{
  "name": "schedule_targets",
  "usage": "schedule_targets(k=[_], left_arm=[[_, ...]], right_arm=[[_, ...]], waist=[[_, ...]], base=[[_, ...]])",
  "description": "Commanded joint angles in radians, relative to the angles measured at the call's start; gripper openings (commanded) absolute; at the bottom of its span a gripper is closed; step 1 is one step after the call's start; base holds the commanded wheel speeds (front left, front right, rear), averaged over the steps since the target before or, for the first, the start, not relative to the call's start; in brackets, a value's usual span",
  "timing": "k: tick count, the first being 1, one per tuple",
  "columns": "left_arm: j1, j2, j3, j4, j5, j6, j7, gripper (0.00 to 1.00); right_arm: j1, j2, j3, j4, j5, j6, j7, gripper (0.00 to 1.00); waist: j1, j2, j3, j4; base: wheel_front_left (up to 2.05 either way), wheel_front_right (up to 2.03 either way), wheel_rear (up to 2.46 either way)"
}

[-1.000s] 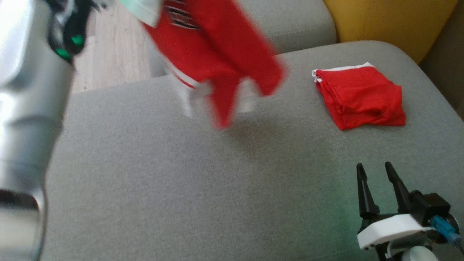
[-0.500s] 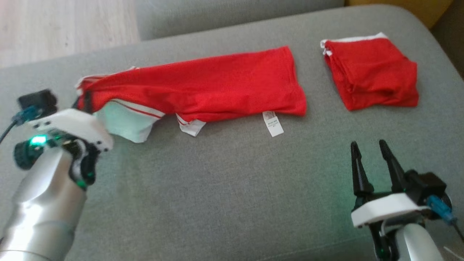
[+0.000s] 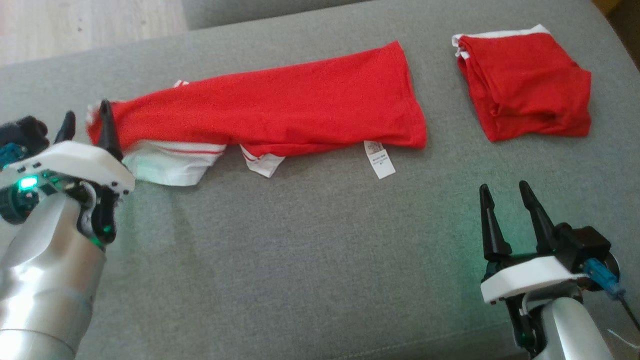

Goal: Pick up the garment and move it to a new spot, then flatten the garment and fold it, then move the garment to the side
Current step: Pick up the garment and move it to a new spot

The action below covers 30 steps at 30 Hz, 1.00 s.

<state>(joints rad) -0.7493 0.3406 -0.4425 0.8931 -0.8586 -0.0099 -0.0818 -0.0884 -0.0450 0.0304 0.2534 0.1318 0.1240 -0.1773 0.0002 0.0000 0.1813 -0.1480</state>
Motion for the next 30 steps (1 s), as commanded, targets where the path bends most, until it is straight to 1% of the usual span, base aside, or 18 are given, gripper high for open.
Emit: schedule_targets(k=[1, 6, 10, 12, 16, 20, 27, 30], left_arm=[[-0.053, 0.044, 0.039, -0.02, -0.002, -0.004, -0.015, 1.0], [-0.043, 0.047, 0.02, -0.033, 0.019, -0.034, -0.062, 1.0], [0.005, 0.044, -0.004, -0.072, 0.036, -0.049, -0.095, 1.0], [0.045, 0.041, -0.019, -0.101, 0.047, -0.05, -0.109, 1.0], [0.146, 0.028, -0.031, -0.194, 0.055, -0.034, -0.14, 1.0], [0.277, 0.03, -0.048, -0.317, 0.086, 0.016, -0.162, 1.0], [0.561, 0.025, -0.034, -0.564, 0.11, 0.136, -0.177, 1.0], [0.653, 0.033, -0.037, -0.644, 0.142, 0.188, -0.178, 1.0]], right_arm=[[-0.03, -0.005, 0.026, -0.027, -0.004, 0.007, -0.013, 1.0], [-0.012, -0.005, 0.018, -0.013, -0.004, 0.007, -0.017, 1.0], [0.014, -0.005, 0.003, -0.005, -0.005, 0.007, -0.018, 1.0], [0.03, -0.005, -0.005, -0.002, -0.008, 0.007, -0.017, 1.0], [0.063, -0.005, -0.022, -0.009, -0.014, 0.007, -0.013, 1.0], [0.093, -0.005, -0.029, -0.018, -0.019, 0.007, -0.011, 1.0], [0.131, -0.005, -0.017, -0.027, -0.012, 0.007, -0.008, 1.0], [0.142, -0.005, -0.009, -0.027, -0.007, 0.007, -0.009, 1.0]], waist=[[-0.0002, 0.0, -0.014, 0.009], [-0.0002, 0.0, -0.079, 0.043], [-0.0002, 0.0, -0.146, 0.077], [-0.0002, 0.0, -0.179, 0.093], [-0.0002, 0.0, -0.219, 0.125], [-0.0002, 0.0, -0.245, 0.147], [-0.0002, 0.0, -0.267, 0.165], [-0.0002, 0.0, -0.274, 0.17]], base=[[0.0, 0.0, 0.0], [0.0, 0.0, 0.0], [0.0, 0.0, 0.0], [0.0, 0.0, 0.0], [0.0, 0.0, 0.0], [0.0, 0.0, 0.0], [0.0, 0.0, 0.0], [0.0, 0.0, 0.0]])
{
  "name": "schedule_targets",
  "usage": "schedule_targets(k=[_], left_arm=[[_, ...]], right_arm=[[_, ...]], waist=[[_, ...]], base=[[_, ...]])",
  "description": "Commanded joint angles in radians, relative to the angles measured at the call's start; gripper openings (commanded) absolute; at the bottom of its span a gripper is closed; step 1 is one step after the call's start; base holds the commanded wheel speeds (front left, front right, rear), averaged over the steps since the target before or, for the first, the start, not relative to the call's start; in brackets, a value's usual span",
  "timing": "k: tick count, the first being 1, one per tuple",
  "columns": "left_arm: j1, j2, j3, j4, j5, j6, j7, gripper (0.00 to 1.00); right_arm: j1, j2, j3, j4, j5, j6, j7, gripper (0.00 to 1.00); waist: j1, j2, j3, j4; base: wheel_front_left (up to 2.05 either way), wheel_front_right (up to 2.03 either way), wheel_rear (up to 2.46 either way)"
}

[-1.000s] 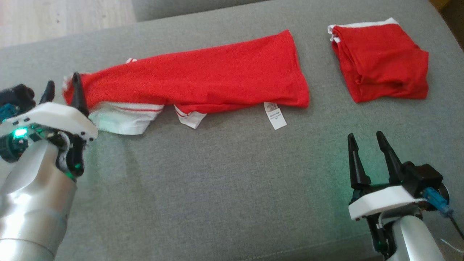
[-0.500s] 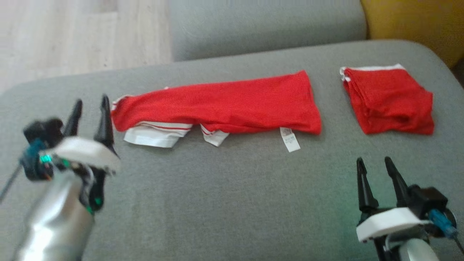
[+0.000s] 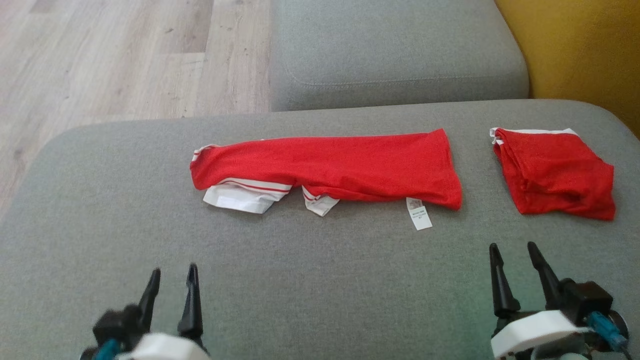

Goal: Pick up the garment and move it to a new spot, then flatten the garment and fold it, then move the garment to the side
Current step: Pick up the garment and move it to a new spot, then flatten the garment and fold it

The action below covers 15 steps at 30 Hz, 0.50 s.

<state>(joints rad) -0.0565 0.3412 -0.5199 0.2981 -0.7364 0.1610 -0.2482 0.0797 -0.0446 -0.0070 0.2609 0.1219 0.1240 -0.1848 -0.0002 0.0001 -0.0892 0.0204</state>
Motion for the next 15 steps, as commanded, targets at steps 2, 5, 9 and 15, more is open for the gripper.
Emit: schedule_targets(k=[2, 5, 9, 15], left_arm=[[0.012, 0.028, 0.046, -0.097, 0.032, 0.051, -0.012, 1.0], [0.077, 0.01, 0.06, -0.159, 0.036, 0.084, -0.013, 1.0], [0.119, 0.003, 0.075, -0.205, 0.052, 0.105, -0.013, 1.0], [0.133, 0.008, 0.08, -0.222, 0.066, 0.112, -0.013, 1.0]], right_arm=[[-0.017, -0.006, 0.036, -0.037, 0.008, 0.007, -0.001, 1.0], [0.0, -0.006, 0.044, -0.033, 0.024, 0.007, -0.005, 1.0], [0.019, -0.006, 0.062, -0.026, 0.039, 0.007, -0.01, 1.0], [0.02, -0.006, 0.068, -0.019, 0.041, 0.007, -0.013, 1.0]], waist=[[0.0002, -0.0001, -0.008, 0.001], [0.0002, -0.0001, -0.014, 0.006], [0.0002, -0.0001, -0.017, 0.007], [0.0002, -0.0001, -0.019, 0.005]], base=[[0.0, 0.0, 0.0], [0.0, 0.0, 0.0], [0.0, 0.0, 0.0], [0.0, 0.0, 0.0]])
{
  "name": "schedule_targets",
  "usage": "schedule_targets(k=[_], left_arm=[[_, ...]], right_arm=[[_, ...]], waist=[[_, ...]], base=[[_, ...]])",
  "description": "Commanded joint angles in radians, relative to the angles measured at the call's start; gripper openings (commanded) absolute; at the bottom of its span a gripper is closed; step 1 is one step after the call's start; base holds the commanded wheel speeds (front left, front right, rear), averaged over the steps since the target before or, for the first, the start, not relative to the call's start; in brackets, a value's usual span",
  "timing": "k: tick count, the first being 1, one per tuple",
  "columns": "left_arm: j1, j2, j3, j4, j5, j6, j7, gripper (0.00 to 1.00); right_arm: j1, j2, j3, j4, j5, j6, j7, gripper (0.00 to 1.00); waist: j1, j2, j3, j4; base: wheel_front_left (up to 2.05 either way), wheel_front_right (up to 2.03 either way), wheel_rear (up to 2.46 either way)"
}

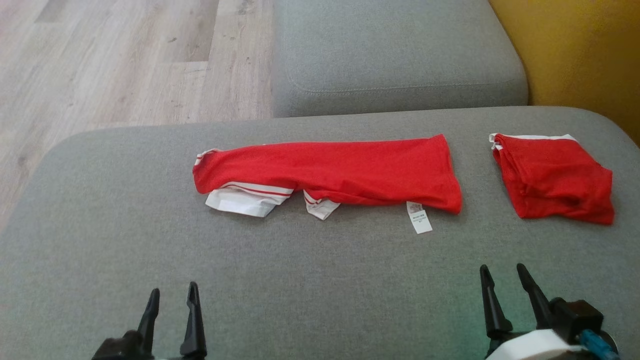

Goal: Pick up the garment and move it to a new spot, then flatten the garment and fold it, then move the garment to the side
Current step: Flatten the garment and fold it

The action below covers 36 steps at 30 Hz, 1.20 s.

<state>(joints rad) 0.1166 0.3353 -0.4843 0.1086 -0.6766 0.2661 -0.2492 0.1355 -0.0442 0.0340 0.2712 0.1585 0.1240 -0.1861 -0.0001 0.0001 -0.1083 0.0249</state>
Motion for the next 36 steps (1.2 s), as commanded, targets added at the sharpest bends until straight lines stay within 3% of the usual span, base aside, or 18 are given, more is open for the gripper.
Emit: schedule_targets(k=[1, 28, 36], left_arm=[[-0.04, 0.016, 0.045, -0.034, 0.008, 0.008, -0.012, 1.0], [-0.055, 0.021, 0.025, -0.055, 0.012, 0.02, 0.003, 1.0], [-0.208, 0.031, 0.024, -0.012, 0.02, -0.009, 0.057, 1.0]], right_arm=[[-0.038, -0.006, 0.028, -0.028, 0.003, 0.007, -0.012, 1.0], [-0.053, -0.006, 0.028, -0.022, -0.005, 0.007, -0.012, 1.0], [-0.094, -0.006, 0.036, -0.055, -0.03, 0.007, 0.009, 1.0]], waist=[[0.0001, -0.0001, 0.001, 0.0], [0.0001, -0.0001, 0.032, 0.007], [0.0001, -0.0001, 0.122, -0.004]], base=[[0.0, 0.0, 0.0], [0.0, 0.0, 0.0], [0.0, 0.0, 0.0]])
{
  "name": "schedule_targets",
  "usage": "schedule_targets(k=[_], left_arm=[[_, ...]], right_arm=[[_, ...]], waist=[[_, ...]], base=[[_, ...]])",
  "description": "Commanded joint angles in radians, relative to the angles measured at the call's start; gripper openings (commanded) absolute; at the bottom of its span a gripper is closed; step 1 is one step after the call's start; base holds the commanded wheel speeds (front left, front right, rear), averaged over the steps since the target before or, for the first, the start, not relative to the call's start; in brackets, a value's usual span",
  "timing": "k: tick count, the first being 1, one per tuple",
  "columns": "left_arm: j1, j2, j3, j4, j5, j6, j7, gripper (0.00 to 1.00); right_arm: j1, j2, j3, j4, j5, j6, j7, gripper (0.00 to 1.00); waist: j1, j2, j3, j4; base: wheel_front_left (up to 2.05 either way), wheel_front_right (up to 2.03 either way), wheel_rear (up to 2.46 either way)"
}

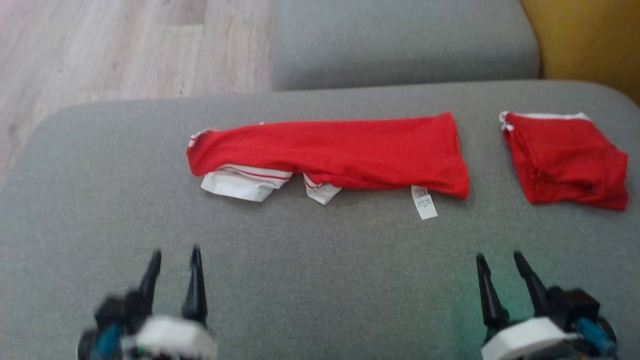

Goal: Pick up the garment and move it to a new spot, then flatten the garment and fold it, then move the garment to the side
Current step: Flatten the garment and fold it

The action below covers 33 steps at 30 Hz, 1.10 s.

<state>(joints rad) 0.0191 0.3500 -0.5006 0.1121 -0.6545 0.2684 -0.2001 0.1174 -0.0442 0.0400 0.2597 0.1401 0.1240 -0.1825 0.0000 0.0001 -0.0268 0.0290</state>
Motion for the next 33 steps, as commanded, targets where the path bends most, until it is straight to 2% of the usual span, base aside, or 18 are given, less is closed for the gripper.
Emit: schedule_targets(k=[1, 6, 15, 23, 27, 28, 29, 30, 31, 32, 33], left_arm=[[-0.148, 0.015, 0.044, -0.002, -0.006, -0.021, 0.017, 1.0], [-0.312, 0.009, 0.049, 0.106, -0.023, -0.063, 0.084, 1.0], [-0.581, -0.018, 0.088, 0.429, -0.079, -0.129, 0.147, 1.0], [-0.663, -0.022, 0.07, 0.588, -0.074, -0.201, 0.125, 1.0], [-0.679, -0.024, 0.059, 0.639, -0.074, -0.221, 0.131, 1.0], [-0.682, -0.024, 0.057, 0.649, -0.074, -0.225, 0.13, 0.92], [-0.685, -0.024, 0.055, 0.656, -0.074, -0.232, 0.126, 0.73], [-0.688, -0.025, 0.054, 0.663, -0.075, -0.24, 0.122, 0.35], [-0.691, -0.028, 0.051, 0.668, -0.074, -0.247, 0.117, 0.09], [-0.693, -0.03, 0.048, 0.672, -0.073, -0.252, 0.111, 0.0], [-0.694, -0.033, 0.044, 0.675, -0.07, -0.258, 0.104, 0.0]], right_arm=[[-0.089, -0.006, 0.032, -0.053, -0.016, 0.007, 0.009, 1.0], [-0.154, -0.006, 0.048, -0.086, -0.031, 0.007, 0.021, 1.0], [-0.255, -0.006, 0.074, -0.1, -0.035, 0.007, 0.019, 1.0], [-0.283, -0.006, 0.062, -0.075, -0.033, 0.007, -0.002, 1.0], [-0.289, -0.006, 0.066, -0.063, -0.025, 0.007, -0.01, 1.0], [-0.291, -0.006, 0.067, -0.06, -0.023, 0.007, -0.012, 1.0], [-0.292, -0.006, 0.069, -0.057, -0.021, 0.007, -0.014, 1.0], [-0.293, -0.006, 0.071, -0.054, -0.019, 0.007, -0.016, 1.0], [-0.294, -0.006, 0.071, -0.051, -0.018, 0.007, -0.018, 1.0], [-0.294, -0.006, 0.07, -0.048, -0.018, 0.007, -0.019, 1.0], [-0.293, -0.006, 0.069, -0.044, -0.018, 0.007, -0.021, 1.0]], waist=[[0.0, -0.0001, 0.066, -0.012], [0.0, -0.0001, 0.174, -0.038], [0.0, -0.0001, 0.343, -0.102], [0.0, -0.0001, 0.378, -0.127], [0.0, -0.0001, 0.377, -0.133], [0.0, -0.0001, 0.376, -0.134], [0.0, -0.0001, 0.375, -0.136], [0.0, -0.0001, 0.373, -0.136], [0.0, -0.0001, 0.371, -0.136], [0.0, -0.0001, 0.368, -0.135], [0.0, -0.0001, 0.363, -0.134]], base=[[0.0, 0.0, 0.0], [0.0, 0.0, 0.0], [0.0, 0.0, 0.0], [0.0, 0.0, 0.0], [0.0, 0.0, 0.0], [0.0, 0.0, 0.0], [0.0, 0.0, 0.0], [0.0, 0.0, 0.0], [0.0, 0.0, 0.0], [0.0, 0.0, 0.0], [0.0, 0.0, 0.0]])
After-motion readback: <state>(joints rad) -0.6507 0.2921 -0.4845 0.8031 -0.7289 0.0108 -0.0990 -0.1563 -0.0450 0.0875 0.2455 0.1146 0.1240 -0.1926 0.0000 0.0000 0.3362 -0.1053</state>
